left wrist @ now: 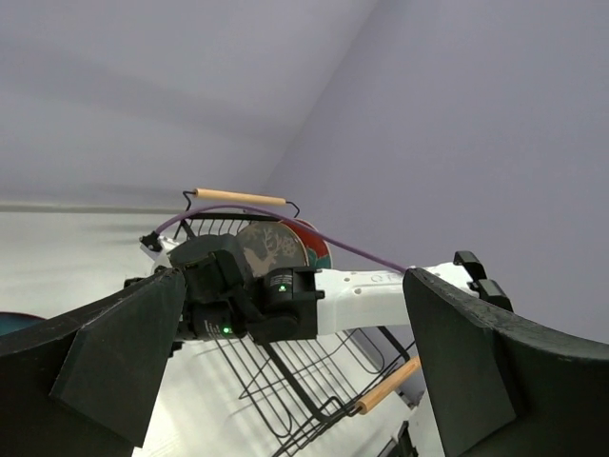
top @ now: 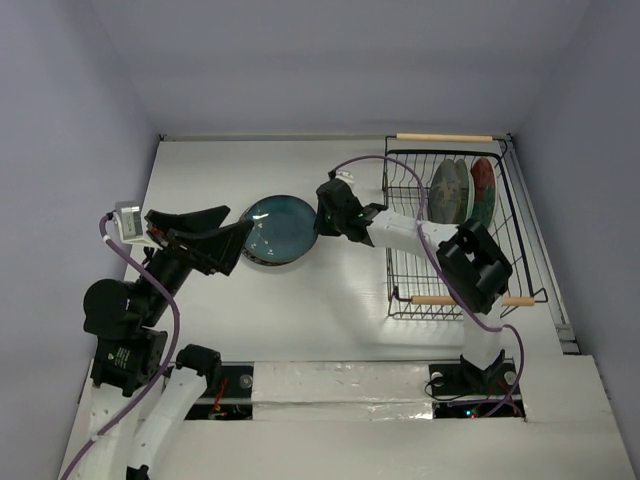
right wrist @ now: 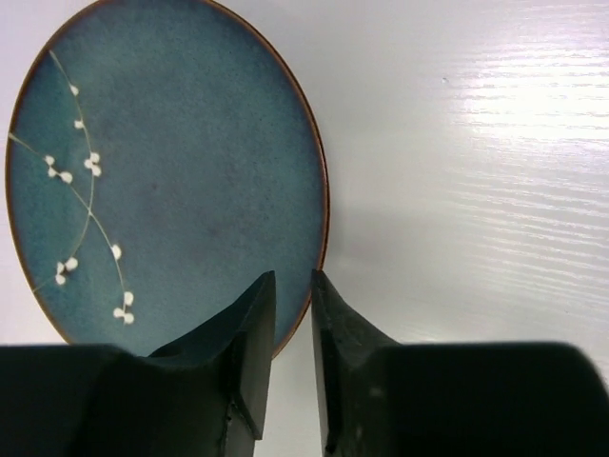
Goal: Unload the plates from the dish rack
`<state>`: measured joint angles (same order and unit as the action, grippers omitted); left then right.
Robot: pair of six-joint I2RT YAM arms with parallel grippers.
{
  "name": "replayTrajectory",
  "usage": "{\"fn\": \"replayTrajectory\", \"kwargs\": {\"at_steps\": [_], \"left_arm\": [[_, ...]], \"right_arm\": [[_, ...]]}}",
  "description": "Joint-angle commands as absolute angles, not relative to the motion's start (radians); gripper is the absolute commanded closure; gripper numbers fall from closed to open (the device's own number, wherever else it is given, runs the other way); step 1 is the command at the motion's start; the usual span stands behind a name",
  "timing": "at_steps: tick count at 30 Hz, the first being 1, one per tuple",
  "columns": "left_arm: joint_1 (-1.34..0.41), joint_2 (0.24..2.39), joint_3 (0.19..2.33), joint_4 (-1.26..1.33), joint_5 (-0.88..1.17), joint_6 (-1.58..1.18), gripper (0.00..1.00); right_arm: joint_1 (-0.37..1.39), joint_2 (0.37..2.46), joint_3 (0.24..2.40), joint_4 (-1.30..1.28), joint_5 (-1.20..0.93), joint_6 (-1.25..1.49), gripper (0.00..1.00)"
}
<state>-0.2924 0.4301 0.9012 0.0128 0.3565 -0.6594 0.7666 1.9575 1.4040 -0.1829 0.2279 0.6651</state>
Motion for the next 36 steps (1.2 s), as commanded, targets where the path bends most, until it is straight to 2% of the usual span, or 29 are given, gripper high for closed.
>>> {"fn": "replayTrajectory", "kwargs": {"at_steps": [1,3,8,13,15,19,21,23,29,34,36], "left_arm": [[-0.285,0.446,0.94,0.06,0.376,-0.692,0.01],[-0.285,0.445,0.94,0.051,0.37,-0.686,0.01],[-0.285,0.443,0.925,0.057,0.368,-0.684,0.01],[-0.285,0.446,0.9,0.066,0.376,-0.684,0.01],[-0.285,0.448,0.896,0.052,0.371,-0.669,0.01],[-0.285,0.431,0.899,-0.017,0.315,-0.603,0.01],[-0.295,0.413,0.887,-0.079,0.278,-0.554,0.01],[-0.295,0.39,0.867,-0.113,0.252,-0.523,0.01],[-0.304,0.328,0.767,-0.25,0.178,-0.414,0.01],[-0.304,0.269,0.693,-0.252,0.167,-0.431,0.01],[-0.304,0.268,0.696,-0.252,0.157,-0.425,0.01]], "right_arm": [[0.77,1.976,1.443,-0.153,0.239,0.658,0.74],[0.77,1.979,1.448,-0.146,0.221,0.657,0.79],[0.779,1.977,1.451,-0.13,0.172,0.661,0.79],[0.779,1.938,1.41,-0.114,0.256,0.681,0.69],[0.779,1.94,1.407,-0.117,0.265,0.681,0.63],[0.779,1.986,1.437,-0.14,0.265,0.684,0.6],[0.779,2.006,1.44,-0.135,0.268,0.687,0.61],[0.779,2.013,1.439,-0.127,0.25,0.686,0.7],[0.788,2.006,1.445,-0.103,0.227,0.66,0.8],[0.798,1.967,1.433,-0.107,0.218,0.646,0.81],[0.798,1.953,1.419,-0.104,0.172,0.632,0.78]]}}
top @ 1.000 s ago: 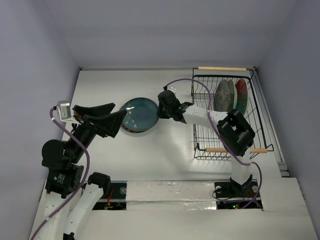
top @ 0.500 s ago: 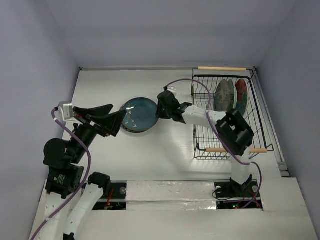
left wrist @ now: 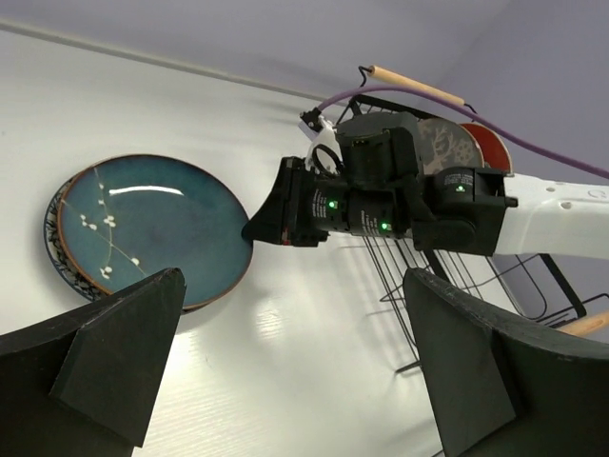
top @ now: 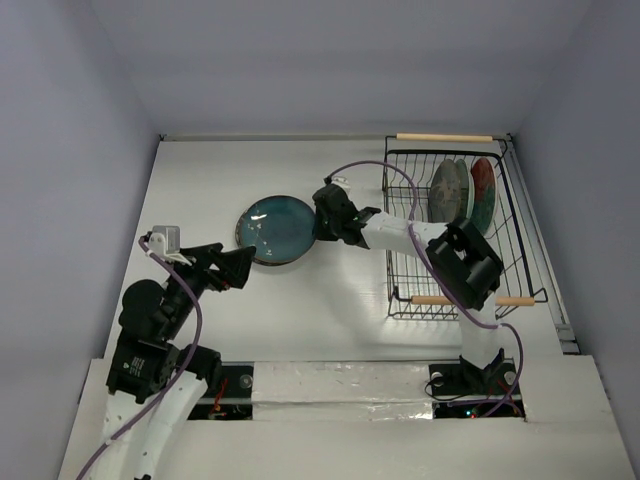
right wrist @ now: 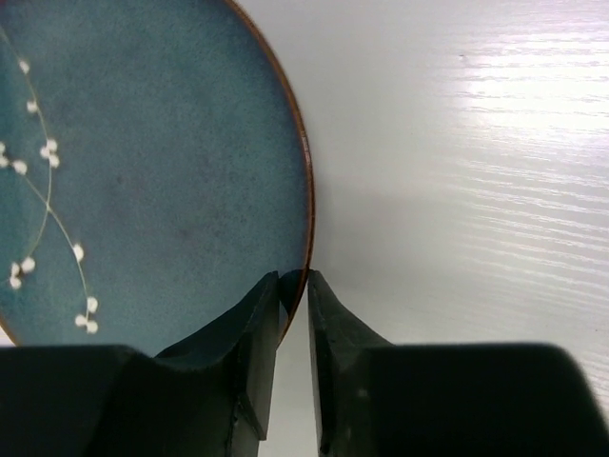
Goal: Unload the plates from the dish rack
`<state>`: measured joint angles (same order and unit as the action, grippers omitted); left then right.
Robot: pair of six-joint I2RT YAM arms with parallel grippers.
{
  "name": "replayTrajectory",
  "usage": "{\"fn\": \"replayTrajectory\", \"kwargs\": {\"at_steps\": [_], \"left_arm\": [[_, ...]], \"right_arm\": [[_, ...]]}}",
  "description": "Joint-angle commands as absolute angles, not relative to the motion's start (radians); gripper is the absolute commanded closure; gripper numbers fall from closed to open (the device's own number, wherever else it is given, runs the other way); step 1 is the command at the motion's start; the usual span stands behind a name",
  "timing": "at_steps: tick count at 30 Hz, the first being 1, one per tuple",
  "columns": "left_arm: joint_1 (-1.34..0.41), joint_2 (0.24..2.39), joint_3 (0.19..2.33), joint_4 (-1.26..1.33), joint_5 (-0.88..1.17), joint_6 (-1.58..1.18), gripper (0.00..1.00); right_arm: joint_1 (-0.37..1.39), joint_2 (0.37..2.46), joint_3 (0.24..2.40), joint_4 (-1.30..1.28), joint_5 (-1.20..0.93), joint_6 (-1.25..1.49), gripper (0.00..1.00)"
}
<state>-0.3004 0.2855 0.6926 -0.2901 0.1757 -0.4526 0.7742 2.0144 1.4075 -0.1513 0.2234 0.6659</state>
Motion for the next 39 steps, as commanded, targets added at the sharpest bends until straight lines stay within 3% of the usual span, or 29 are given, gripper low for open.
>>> {"fn": "replayTrajectory", "kwargs": {"at_steps": [1,5,8,9,10,11,12,13,14,16,20,21,23,28,31,39], "left_arm": [[-0.304,0.268,0.695,-0.249,0.152,-0.423,0.01],[-0.304,0.273,0.687,-0.245,0.147,-0.426,0.01],[-0.304,0.281,0.687,-0.238,0.152,-0.422,0.02],[-0.304,0.285,0.692,-0.227,0.159,-0.41,0.04],[-0.304,0.29,0.693,-0.219,0.161,-0.402,0.16],[-0.304,0.304,0.696,-0.215,0.161,-0.39,0.27],[-0.304,0.313,0.699,-0.207,0.161,-0.382,0.42],[-0.304,0.321,0.704,-0.209,0.153,-0.371,0.69],[-0.304,0.336,0.703,-0.209,0.15,-0.373,0.78],[-0.304,0.342,0.693,-0.207,0.159,-0.377,1.0],[-0.304,0.322,0.683,-0.207,0.163,-0.388,1.0],[-0.304,0.319,0.68,-0.209,0.161,-0.39,1.0],[-0.304,0.318,0.678,-0.207,0.16,-0.394,0.84],[-0.313,0.314,0.675,-0.209,0.158,-0.397,0.64],[-0.313,0.314,0.673,-0.209,0.158,-0.399,0.58],[-0.313,0.318,0.672,-0.209,0.158,-0.399,0.54]], "right_arm": [[0.798,1.945,1.419,-0.115,0.158,0.618,0.75],[0.798,1.838,1.384,-0.167,0.215,0.591,0.32],[0.798,1.754,1.371,-0.228,0.274,0.546,0.29],[0.798,1.685,1.37,-0.244,0.302,0.537,0.34],[0.798,1.646,1.367,-0.259,0.33,0.508,0.41],[0.798,1.608,1.364,-0.276,0.395,0.493,0.64],[0.787,1.567,1.362,-0.316,0.437,0.482,0.76],[0.775,1.489,1.355,-0.337,0.474,0.462,0.87],[0.759,1.45,1.351,-0.362,0.535,0.451,1.0],[0.686,1.34,1.339,-0.422,0.587,0.425,1.0],[0.499,1.22,1.283,-0.501,0.63,0.385,0.99],[0.465,1.209,1.275,-0.508,0.64,0.379,0.95],[0.384,1.209,1.269,-0.521,0.663,0.353,0.75],[0.269,1.298,1.302,-0.552,0.62,0.311,0.63],[0.259,1.344,1.312,-0.519,0.552,0.307,0.54],[0.23,1.482,1.364,-0.528,0.566,0.313,0.6]]}}
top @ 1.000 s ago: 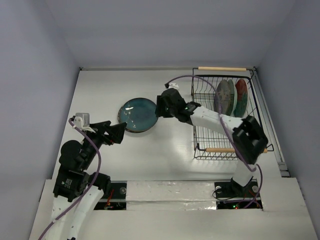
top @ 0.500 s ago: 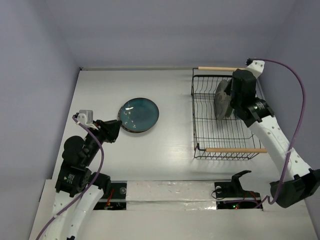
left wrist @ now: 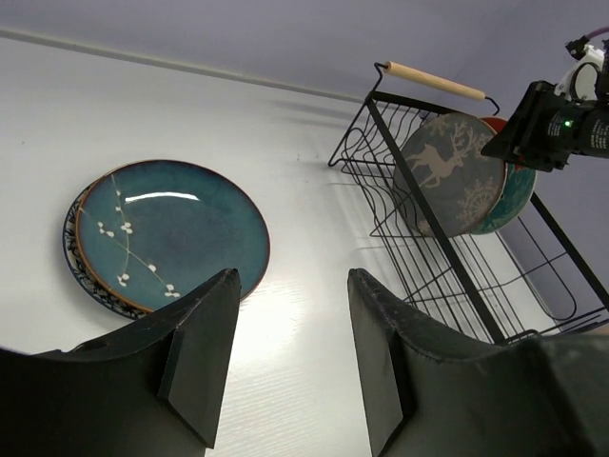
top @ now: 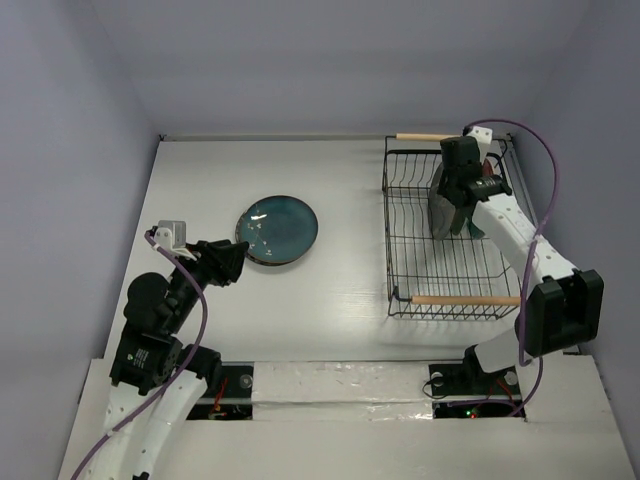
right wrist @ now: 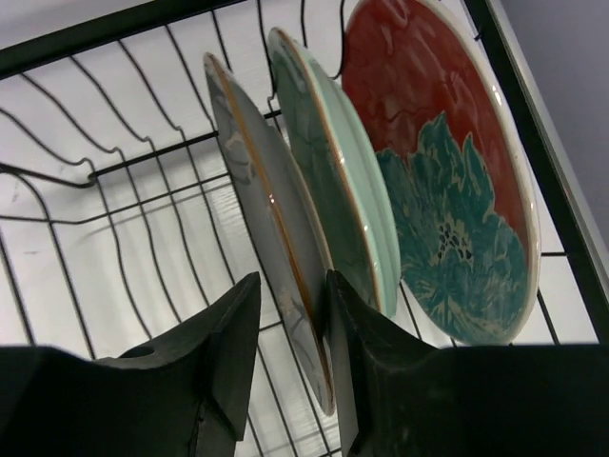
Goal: Unload the plates from the dish rack
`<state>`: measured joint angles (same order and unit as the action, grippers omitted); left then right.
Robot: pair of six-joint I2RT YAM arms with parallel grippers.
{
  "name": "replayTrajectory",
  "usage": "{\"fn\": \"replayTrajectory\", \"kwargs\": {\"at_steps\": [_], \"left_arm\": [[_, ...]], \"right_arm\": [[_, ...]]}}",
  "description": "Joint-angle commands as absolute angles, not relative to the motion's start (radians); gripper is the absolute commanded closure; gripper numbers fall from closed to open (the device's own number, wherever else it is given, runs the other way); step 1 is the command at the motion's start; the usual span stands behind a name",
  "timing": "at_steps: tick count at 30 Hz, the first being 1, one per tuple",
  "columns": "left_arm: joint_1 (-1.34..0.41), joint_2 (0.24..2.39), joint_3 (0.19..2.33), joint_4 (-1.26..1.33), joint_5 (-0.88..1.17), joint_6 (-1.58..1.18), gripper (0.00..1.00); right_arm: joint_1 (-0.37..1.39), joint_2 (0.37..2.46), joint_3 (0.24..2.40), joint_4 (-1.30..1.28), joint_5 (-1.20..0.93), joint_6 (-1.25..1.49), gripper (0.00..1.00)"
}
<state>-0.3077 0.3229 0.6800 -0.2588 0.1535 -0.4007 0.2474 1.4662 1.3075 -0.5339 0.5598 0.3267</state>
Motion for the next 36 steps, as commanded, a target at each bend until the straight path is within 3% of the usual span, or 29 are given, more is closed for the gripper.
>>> {"fn": "replayTrajectory", "kwargs": {"at_steps": [1,11,13,15,19,30,36], "left_arm": [[-0.313,0.318,0.672,-0.21,0.158,-0.399,0.54],[-0.313,0.319,0.673,-0.206,0.163,-0.397,0.56],[-0.313,0.318,0.672,-0.206,0.164,-0.397,0.57],[-0.313,0.314,0.672,-0.206,0.163,-0.397,0.57],[-0.313,0.313,0.673,-0.207,0.161,-0.397,0.57],[-0.313,0.314,0.673,-0.209,0.158,-0.397,0.56],[-0.313,0.318,0.675,-0.207,0.158,-0.397,0.56]], "right_arm": [[0.23,1.491,1.365,-0.531,0.578,0.311,0.61],[0.23,1.582,1.402,-0.546,0.612,0.301,0.68],[0.23,1.586,1.416,-0.558,0.615,0.296,0.76],[0.23,1.582,1.422,-0.568,0.629,0.291,0.9],[0.23,1.539,1.425,-0.577,0.637,0.276,1.0],[0.279,1.364,1.476,-0.633,0.738,0.219,1.0],[0.288,1.275,1.5,-0.644,0.677,0.216,1.0]]}}
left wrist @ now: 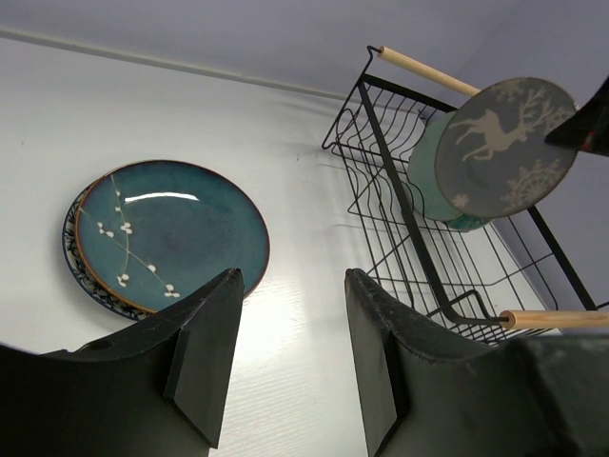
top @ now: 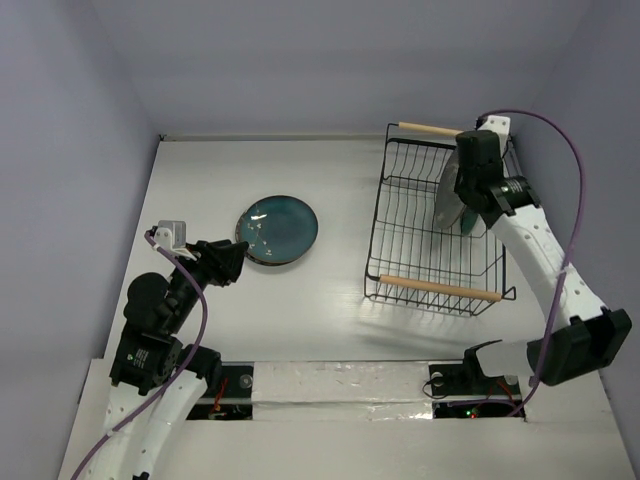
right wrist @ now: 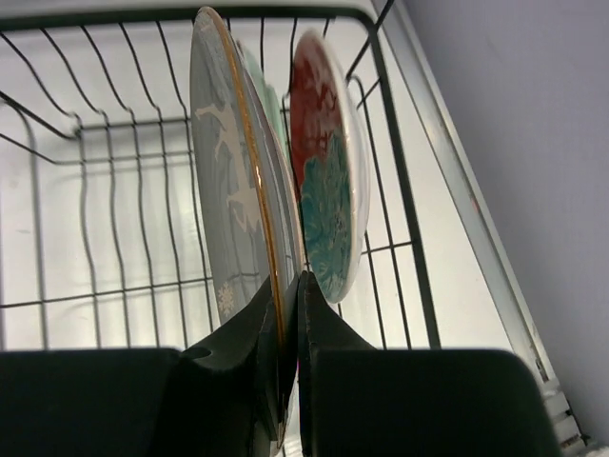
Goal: Unload the plates from the dish rack
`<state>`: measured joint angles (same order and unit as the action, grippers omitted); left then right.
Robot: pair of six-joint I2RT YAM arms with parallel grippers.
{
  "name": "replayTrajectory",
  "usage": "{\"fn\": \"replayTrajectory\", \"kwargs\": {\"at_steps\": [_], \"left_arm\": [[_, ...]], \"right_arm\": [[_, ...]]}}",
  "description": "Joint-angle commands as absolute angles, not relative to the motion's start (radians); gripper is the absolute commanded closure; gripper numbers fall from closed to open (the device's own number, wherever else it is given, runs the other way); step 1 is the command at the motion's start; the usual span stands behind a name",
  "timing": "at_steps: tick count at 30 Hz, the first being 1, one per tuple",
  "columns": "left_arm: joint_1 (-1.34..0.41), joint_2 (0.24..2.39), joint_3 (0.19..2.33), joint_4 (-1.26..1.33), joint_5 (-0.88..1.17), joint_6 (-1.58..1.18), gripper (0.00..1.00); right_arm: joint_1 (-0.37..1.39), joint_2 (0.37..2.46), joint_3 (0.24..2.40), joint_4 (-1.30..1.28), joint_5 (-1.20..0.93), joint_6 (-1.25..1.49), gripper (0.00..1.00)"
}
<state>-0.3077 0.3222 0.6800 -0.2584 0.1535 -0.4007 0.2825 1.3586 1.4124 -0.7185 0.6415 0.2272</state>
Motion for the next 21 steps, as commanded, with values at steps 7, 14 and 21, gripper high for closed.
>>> {"fn": "replayTrajectory", "kwargs": {"at_steps": [7,14,21], "left_arm": [[-0.313,0.318,0.673,-0.209,0.155,-0.397,0.56],[-0.313,0.319,0.673,-0.207,0.149,-0.399,0.56],[-0.313,0.314,0.673,-0.212,0.138,-0.402,0.56]], "right_arm": [[0.392,1.189,1.548,-0.606,0.597,0.255,1.0],[0.529,1.21,1.507,-0.329,0.299,0.405,1.0],[0.672,1.46,1.517,-0.088,0.066,0.586,1.0]]}}
